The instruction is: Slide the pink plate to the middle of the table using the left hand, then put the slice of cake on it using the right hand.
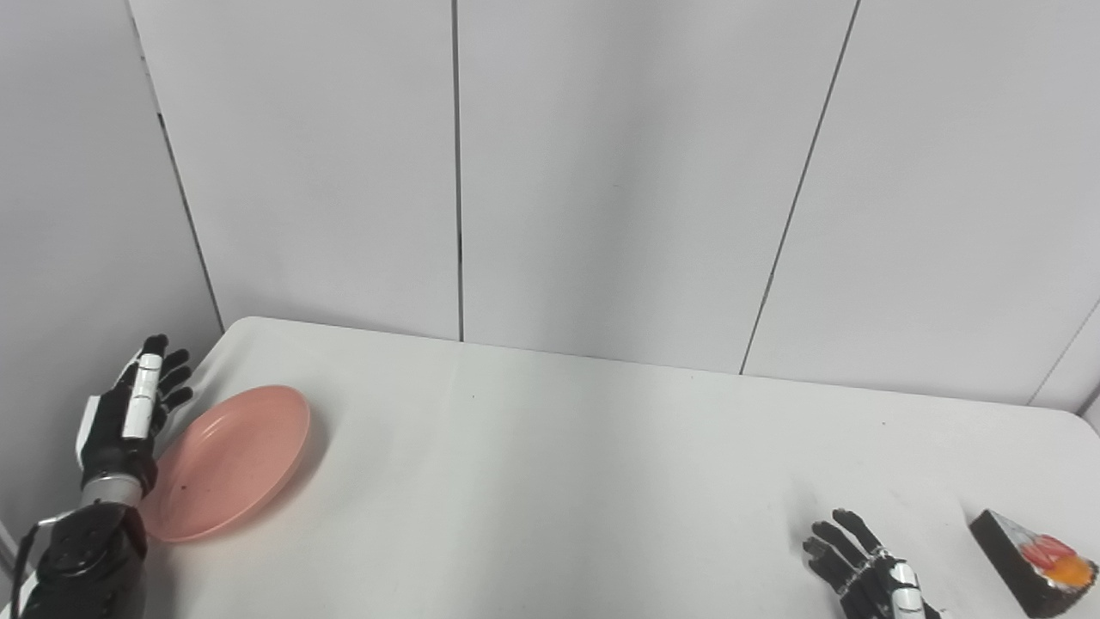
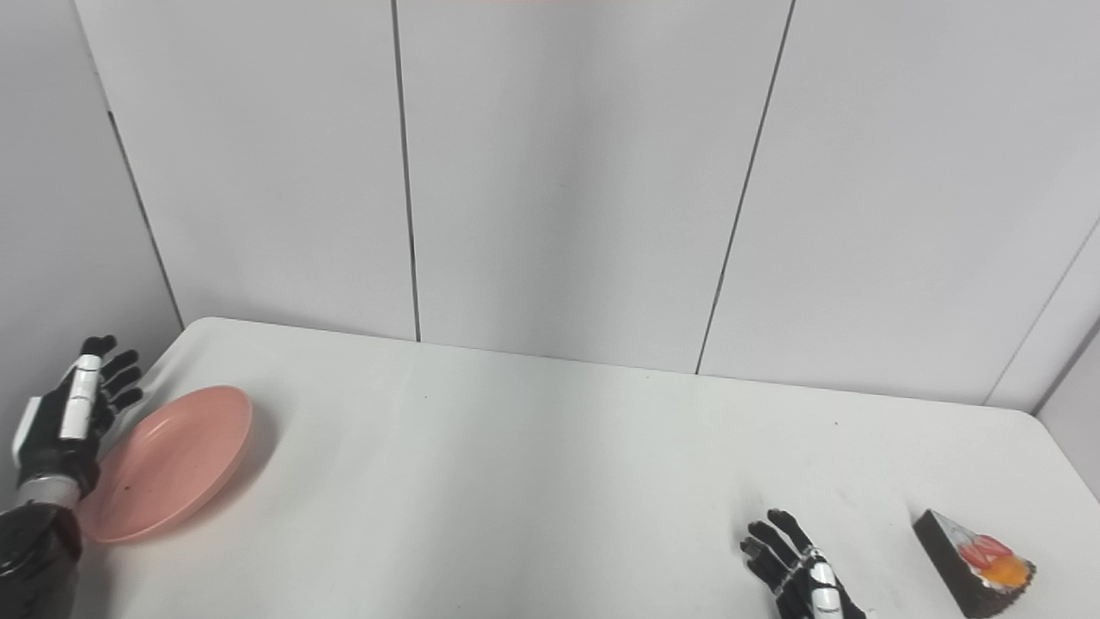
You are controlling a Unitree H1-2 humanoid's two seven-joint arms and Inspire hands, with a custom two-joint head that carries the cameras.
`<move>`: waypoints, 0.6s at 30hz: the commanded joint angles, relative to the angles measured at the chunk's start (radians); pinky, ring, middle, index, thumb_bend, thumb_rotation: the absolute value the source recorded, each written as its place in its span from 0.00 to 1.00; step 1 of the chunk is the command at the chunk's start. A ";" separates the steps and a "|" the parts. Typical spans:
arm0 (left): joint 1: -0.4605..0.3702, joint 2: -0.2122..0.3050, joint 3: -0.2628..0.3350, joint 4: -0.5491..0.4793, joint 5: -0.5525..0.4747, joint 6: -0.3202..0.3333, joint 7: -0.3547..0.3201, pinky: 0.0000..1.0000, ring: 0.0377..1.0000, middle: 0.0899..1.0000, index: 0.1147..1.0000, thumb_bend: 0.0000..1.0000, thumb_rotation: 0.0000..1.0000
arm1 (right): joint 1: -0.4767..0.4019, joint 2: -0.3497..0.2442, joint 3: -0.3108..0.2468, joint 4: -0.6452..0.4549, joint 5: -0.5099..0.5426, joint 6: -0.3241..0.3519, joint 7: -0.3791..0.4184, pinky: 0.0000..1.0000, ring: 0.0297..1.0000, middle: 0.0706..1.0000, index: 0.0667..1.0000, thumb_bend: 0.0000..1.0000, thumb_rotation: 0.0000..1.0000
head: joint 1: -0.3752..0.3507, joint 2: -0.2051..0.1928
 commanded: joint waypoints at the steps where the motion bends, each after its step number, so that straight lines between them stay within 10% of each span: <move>1: -0.020 0.043 0.013 -0.029 -0.015 -0.033 -0.016 0.81 0.85 0.83 0.82 0.81 0.88 | 0.014 -0.002 -0.002 0.005 0.008 -0.001 0.007 0.87 0.80 0.80 0.82 0.66 0.93 | -0.001 0.002; 18: -0.019 0.070 0.052 -0.058 -0.066 -0.026 -0.036 0.77 0.84 0.83 0.86 0.85 0.88 | 0.008 0.008 -0.002 0.010 -0.002 -0.014 -0.004 0.84 0.78 0.77 0.80 0.69 0.91 | -0.007 0.003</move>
